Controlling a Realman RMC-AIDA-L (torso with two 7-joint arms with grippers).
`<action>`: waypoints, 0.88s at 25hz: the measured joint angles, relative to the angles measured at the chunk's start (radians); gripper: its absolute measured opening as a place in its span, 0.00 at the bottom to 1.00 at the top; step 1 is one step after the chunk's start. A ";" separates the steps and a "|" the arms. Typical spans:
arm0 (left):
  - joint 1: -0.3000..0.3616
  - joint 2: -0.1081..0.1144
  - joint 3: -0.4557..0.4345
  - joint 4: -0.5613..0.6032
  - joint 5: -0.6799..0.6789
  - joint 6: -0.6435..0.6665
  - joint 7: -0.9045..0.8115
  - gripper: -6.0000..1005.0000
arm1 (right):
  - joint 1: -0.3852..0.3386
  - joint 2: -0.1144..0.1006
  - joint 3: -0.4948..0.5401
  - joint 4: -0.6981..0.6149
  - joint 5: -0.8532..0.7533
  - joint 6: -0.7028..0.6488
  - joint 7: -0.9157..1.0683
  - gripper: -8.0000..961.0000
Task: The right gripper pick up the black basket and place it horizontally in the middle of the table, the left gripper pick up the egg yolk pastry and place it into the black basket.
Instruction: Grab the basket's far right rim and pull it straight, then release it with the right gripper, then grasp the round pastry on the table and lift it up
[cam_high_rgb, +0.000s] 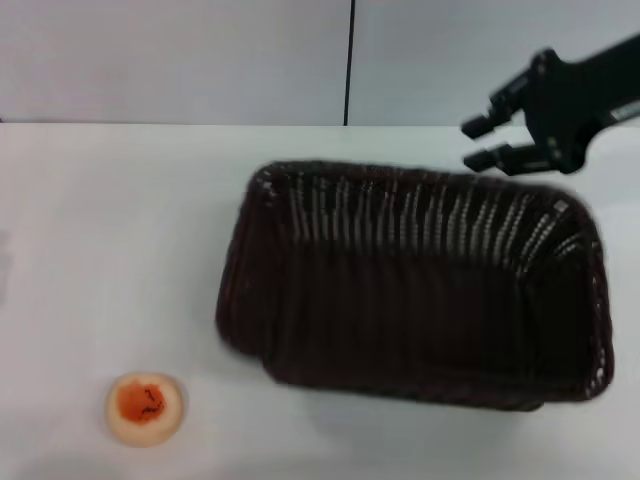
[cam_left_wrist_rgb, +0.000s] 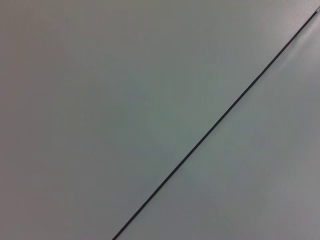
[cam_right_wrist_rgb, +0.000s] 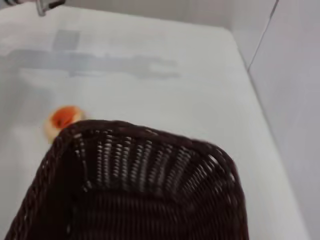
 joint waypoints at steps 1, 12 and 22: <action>0.003 0.000 0.007 0.000 0.000 0.000 -0.001 0.67 | 0.010 0.000 0.000 0.005 0.008 0.011 -0.006 0.32; -0.010 0.008 0.154 0.084 0.000 -0.003 0.019 0.67 | -0.120 0.042 0.101 0.041 0.448 0.195 -0.148 0.32; -0.033 0.017 0.477 0.270 0.000 0.084 0.300 0.67 | -0.467 0.090 0.243 0.479 1.120 0.263 -0.357 0.32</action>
